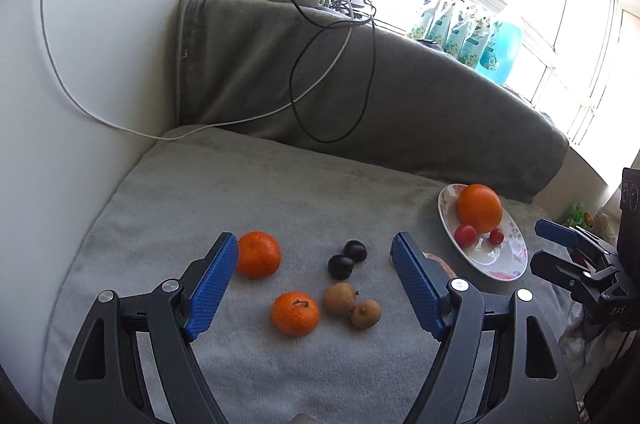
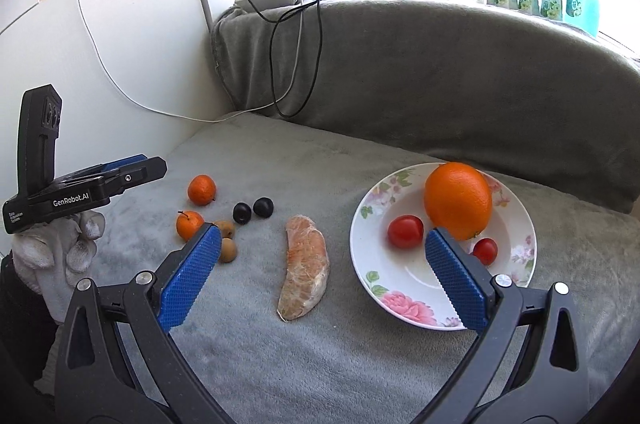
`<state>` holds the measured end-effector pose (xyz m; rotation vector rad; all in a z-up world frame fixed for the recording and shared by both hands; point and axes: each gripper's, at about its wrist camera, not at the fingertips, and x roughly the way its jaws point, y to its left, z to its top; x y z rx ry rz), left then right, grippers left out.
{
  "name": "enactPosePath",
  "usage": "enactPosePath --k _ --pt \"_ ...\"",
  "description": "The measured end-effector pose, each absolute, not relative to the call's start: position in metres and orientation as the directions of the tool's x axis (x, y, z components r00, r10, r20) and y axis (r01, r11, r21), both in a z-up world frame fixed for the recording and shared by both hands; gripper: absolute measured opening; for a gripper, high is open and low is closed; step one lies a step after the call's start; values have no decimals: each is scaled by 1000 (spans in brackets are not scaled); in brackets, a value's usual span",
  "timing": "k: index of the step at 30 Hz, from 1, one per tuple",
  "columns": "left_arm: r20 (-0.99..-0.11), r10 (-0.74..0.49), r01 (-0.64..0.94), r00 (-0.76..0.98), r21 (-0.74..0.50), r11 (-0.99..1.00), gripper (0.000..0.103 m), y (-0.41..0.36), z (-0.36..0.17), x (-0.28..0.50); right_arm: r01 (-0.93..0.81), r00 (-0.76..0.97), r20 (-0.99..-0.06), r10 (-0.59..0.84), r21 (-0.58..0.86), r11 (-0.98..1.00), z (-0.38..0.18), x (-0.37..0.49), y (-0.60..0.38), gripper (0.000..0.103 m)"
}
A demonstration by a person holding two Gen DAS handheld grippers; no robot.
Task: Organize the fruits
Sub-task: 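Move both grippers back toward the tangerines and brown fruits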
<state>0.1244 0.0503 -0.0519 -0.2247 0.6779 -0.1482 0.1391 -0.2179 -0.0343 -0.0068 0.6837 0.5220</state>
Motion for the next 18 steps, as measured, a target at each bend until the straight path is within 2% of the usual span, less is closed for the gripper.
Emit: enactPosePath --k 9,13,18 --pt "-650 -250 61 718 -298 953 65 60 -76 115 -578 574 -646 503 117 808 -48 139 -172 102" --pt "-670 -282 63 687 -331 941 57 62 -89 115 -618 535 -675 508 97 781 -58 141 -150 93" --pt "-686 -295 61 665 -344 937 54 62 -99 116 -656 483 -713 507 89 750 -74 143 -130 85"
